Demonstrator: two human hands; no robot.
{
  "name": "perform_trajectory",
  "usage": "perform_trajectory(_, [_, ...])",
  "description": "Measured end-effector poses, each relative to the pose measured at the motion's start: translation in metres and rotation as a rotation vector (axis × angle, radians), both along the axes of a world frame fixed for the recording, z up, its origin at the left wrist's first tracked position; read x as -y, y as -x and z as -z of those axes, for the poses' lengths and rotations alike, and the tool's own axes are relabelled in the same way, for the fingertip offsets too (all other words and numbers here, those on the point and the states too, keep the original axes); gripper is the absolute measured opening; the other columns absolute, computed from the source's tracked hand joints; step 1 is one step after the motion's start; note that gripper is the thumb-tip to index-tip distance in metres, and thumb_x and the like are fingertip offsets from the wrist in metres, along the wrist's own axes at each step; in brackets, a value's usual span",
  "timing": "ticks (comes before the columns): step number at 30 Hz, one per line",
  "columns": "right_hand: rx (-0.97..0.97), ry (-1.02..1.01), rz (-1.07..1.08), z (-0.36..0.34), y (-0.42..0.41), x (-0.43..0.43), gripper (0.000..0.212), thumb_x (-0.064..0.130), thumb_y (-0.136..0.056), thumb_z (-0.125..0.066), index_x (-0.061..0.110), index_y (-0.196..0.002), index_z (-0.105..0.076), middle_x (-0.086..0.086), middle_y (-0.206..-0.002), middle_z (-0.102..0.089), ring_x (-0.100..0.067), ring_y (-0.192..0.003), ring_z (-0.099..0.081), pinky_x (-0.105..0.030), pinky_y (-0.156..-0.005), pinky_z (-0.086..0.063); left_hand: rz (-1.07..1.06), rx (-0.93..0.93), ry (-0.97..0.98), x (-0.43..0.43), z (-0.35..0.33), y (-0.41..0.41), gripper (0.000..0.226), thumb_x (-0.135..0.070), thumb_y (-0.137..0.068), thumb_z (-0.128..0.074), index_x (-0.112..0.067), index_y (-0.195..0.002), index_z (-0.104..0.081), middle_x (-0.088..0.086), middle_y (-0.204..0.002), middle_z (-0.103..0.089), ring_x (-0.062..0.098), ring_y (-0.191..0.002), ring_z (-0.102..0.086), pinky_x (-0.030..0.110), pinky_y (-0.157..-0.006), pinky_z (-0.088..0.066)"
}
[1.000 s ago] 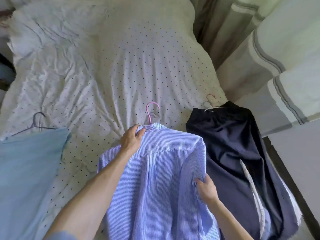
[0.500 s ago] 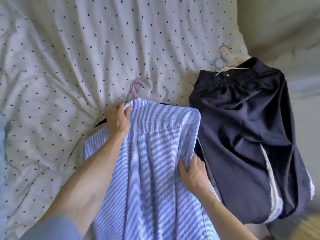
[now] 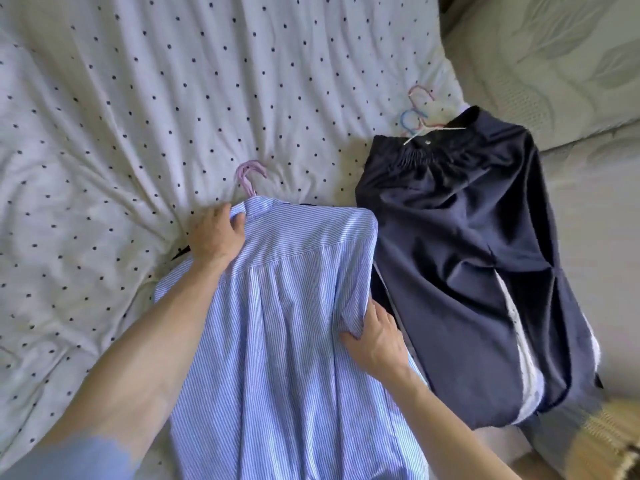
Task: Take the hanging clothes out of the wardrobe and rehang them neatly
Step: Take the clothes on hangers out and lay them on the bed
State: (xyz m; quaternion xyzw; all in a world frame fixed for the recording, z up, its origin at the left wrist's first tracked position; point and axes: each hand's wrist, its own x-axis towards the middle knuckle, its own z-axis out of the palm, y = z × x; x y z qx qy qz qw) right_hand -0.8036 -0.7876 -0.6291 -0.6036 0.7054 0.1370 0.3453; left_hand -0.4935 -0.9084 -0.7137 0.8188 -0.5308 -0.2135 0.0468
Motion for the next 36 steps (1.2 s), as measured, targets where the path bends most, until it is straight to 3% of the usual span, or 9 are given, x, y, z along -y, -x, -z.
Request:
perform_trajectory(6, [0.089,-0.009,0.054,-0.06,0.037,-0.027,0.056,0.039,-0.083,-0.064,0.026,-0.136,-0.05,0.008,-0.138,-0.054,-0.019,-0.125,-0.051,-0.033,-0.094,-0.047,-0.031,-0.085,-0.14,-0.043,-0.069,0.035,0.05,-0.026,-0.093,-0.056,-0.006,-0.139,-0.047,0.021,-0.14,-0.05,0.04,-0.125,-0.05,0.049,-0.1,-0.044])
perform_trajectory(11, [0.137,0.025,0.113,-0.127,0.078,-0.07,0.044,0.033,-0.089,-0.061,0.025,-0.132,-0.059,0.012,-0.135,-0.059,-0.014,-0.123,-0.055,-0.027,-0.099,-0.045,0.262,-0.13,-0.288,-0.124,-0.135,0.102,0.043,-0.03,-0.093,-0.055,-0.015,-0.134,-0.055,0.012,-0.138,-0.055,0.033,-0.13,-0.049,0.051,-0.109,-0.038])
perform_trajectory(14, [0.172,0.14,0.138,-0.173,0.106,-0.105,0.027,0.03,-0.091,-0.057,0.031,-0.116,-0.065,0.017,-0.116,-0.066,-0.012,-0.113,-0.059,-0.022,-0.089,-0.044,0.503,-0.153,-0.29,-0.168,-0.178,0.155,0.047,-0.032,-0.095,-0.052,-0.02,-0.141,-0.05,0.002,-0.142,-0.054,0.023,-0.13,-0.05,0.039,-0.108,-0.04])
perform_trajectory(16, [0.17,0.256,0.165,-0.202,0.126,-0.134,0.022,0.026,-0.092,-0.058,0.03,-0.112,-0.068,0.015,-0.111,-0.068,-0.011,-0.11,-0.059,-0.018,-0.088,-0.041,0.646,-0.133,-0.269,-0.193,-0.204,0.193,0.048,-0.035,-0.098,-0.049,-0.023,-0.144,-0.046,-0.002,-0.145,-0.051,0.02,-0.133,-0.048,0.036,-0.107,-0.038])
perform_trajectory(18, [0.139,0.383,0.202,-0.224,0.151,-0.168,0.026,0.022,-0.092,-0.062,0.027,-0.117,-0.07,0.01,-0.119,-0.068,-0.013,-0.117,-0.057,-0.015,-0.096,-0.036,0.783,-0.098,-0.214,-0.213,-0.226,0.23,0.047,-0.037,-0.098,-0.047,-0.026,-0.144,-0.046,-0.004,-0.145,-0.051,0.019,-0.134,-0.046,0.035,-0.109,-0.036])
perform_trajectory(20, [0.088,0.499,0.24,-0.242,0.179,-0.208,0.029,0.023,-0.092,-0.066,0.028,-0.12,-0.07,0.007,-0.128,-0.066,-0.017,-0.127,-0.054,-0.024,-0.106,-0.037,0.914,-0.061,-0.137,-0.229,-0.248,0.267,0.047,-0.036,-0.096,-0.047,-0.027,-0.143,-0.048,-0.004,-0.145,-0.051,0.018,-0.134,-0.045,0.034,-0.111,-0.034])
perform_trajectory(23, [-0.03,0.663,0.305,-0.266,0.223,-0.274,0.027,0.025,-0.09,-0.069,0.029,-0.117,-0.072,0.006,-0.127,-0.067,-0.019,-0.127,-0.055,-0.03,-0.106,-0.041,1.09,0.005,-0.05,-0.25,-0.281,0.322,0.049,-0.037,-0.096,-0.045,-0.027,-0.144,-0.046,-0.003,-0.149,-0.046,0.018,-0.14,-0.039,0.039,-0.115,-0.03])
perform_trajectory(29, [-0.264,0.722,0.656,-0.311,0.294,-0.428,0.033,0.04,-0.099,-0.05,0.035,-0.129,-0.064,0.013,-0.141,-0.056,-0.015,-0.141,-0.041,-0.039,-0.116,-0.036,1.464,0.103,0.111,-0.313,-0.346,0.449,0.05,-0.042,-0.097,-0.04,-0.031,-0.145,-0.044,-0.007,-0.154,-0.04,0.014,-0.143,-0.034,0.039,-0.116,-0.027])
perform_trajectory(36, [-0.49,0.804,1.07,-0.34,0.35,-0.604,0.042,0.043,-0.094,-0.044,0.033,-0.128,-0.065,0.009,-0.135,-0.061,-0.015,-0.136,-0.047,-0.039,-0.11,-0.042,1.862,0.01,0.267,-0.436,-0.418,0.616,0.05,-0.041,-0.099,-0.043,-0.034,-0.148,-0.04,-0.007,-0.156,-0.036,0.016,-0.145,-0.03,0.038,-0.117,-0.024])
